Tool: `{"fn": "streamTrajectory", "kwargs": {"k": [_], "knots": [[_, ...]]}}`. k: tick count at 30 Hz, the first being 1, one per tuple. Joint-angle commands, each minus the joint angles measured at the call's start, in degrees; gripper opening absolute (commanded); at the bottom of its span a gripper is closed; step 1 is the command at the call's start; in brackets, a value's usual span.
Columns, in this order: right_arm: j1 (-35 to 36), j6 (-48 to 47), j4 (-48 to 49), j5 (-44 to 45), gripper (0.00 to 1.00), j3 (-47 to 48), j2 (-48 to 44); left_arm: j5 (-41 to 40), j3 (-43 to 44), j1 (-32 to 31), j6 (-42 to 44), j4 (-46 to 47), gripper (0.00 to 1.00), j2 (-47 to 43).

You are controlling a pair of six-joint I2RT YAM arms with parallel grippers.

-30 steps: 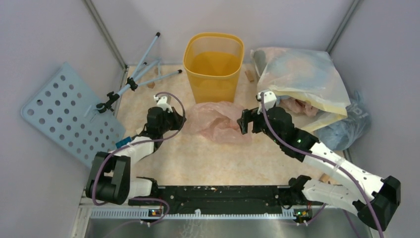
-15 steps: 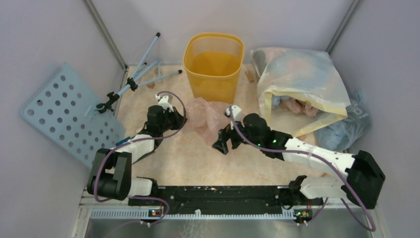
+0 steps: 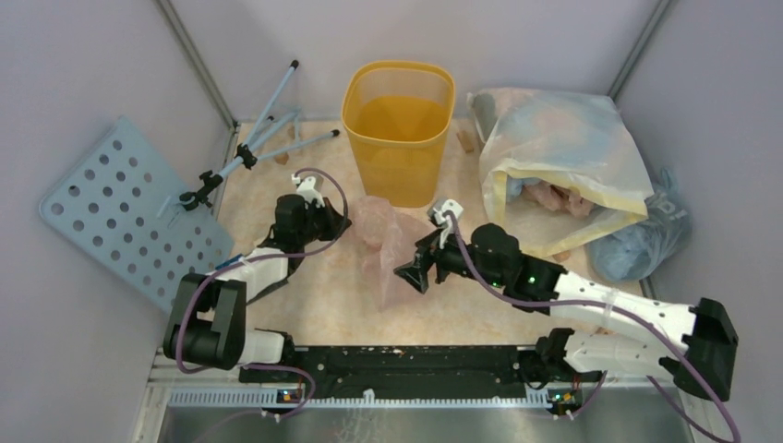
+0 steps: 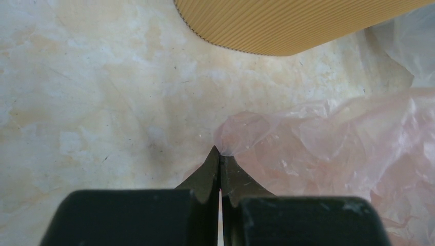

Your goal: Put the trash bags into the trash bin

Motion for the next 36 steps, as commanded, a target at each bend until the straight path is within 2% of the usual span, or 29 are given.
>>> {"fn": "streamTrajectory", "kwargs": {"k": [1, 5, 9, 12, 15, 17, 22, 24, 26, 27, 29, 31, 36], "knots": [[-1.35, 3.80, -0.99, 12.54, 0.81, -6.26, -7.05, 0.16, 2.21, 0.24, 0.85, 1.50, 0.00, 0.49], [-4.83, 9.18, 0.71, 13.94, 0.72, -13.70, -12.94, 0.31, 2.30, 0.24, 0.86, 1.57, 0.00, 0.68], [-9.03, 11.65, 5.50, 5.74, 0.69, -18.84, -12.99, 0.76, 2.48, 0.24, 0.81, 1.60, 0.00, 0.79], [-9.17, 10.87, 11.51, -1.14, 0.70, -20.51, -9.97, 0.78, 2.50, 0.24, 0.76, 1.26, 0.00, 0.48], [-9.11, 9.40, 18.97, -13.18, 0.75, -20.81, -5.43, 0.82, 2.47, 0.24, 0.69, 1.07, 0.00, 0.25], [-9.04, 9.07, 22.17, -17.93, 0.76, -20.14, -1.85, 0.99, 2.45, 0.24, 0.60, 0.96, 0.00, 0.11], [-9.04, 8.17, 26.93, -21.14, 0.74, -17.70, 5.78, 1.30, 2.39, 0.24, 0.41, 0.99, 0.00, -0.06], [-8.93, 7.98, 28.24, -22.20, 0.63, -15.94, 8.33, 1.45, 2.39, 0.24, 0.18, 1.13, 0.00, -0.03], [-8.57, 7.92, 28.43, -23.51, 0.48, -13.79, 10.72, 1.77, 2.23, 0.24, -0.10, 1.43, 0.00, -0.16], [-8.33, 7.90, 27.94, -23.37, 0.38, -12.30, 11.57, 1.72, 2.25, 0.24, -0.24, 1.52, 0.00, -0.25], [-8.19, 8.37, 26.06, -21.18, 0.14, -10.83, 12.01, 0.86, 2.25, 0.24, -0.21, 1.12, 0.00, -0.84], [-8.18, 8.59, 21.85, -14.97, 0.02, -9.90, 10.79, -0.69, 2.32, 0.23, 0.07, 0.14, 0.00, -1.83], [-9.80, 9.95, 4.55, 11.68, 0.00, -7.17, 2.03, -6.51, 1.43, 0.54, -0.50, -2.72, 0.00, -7.21]]}}
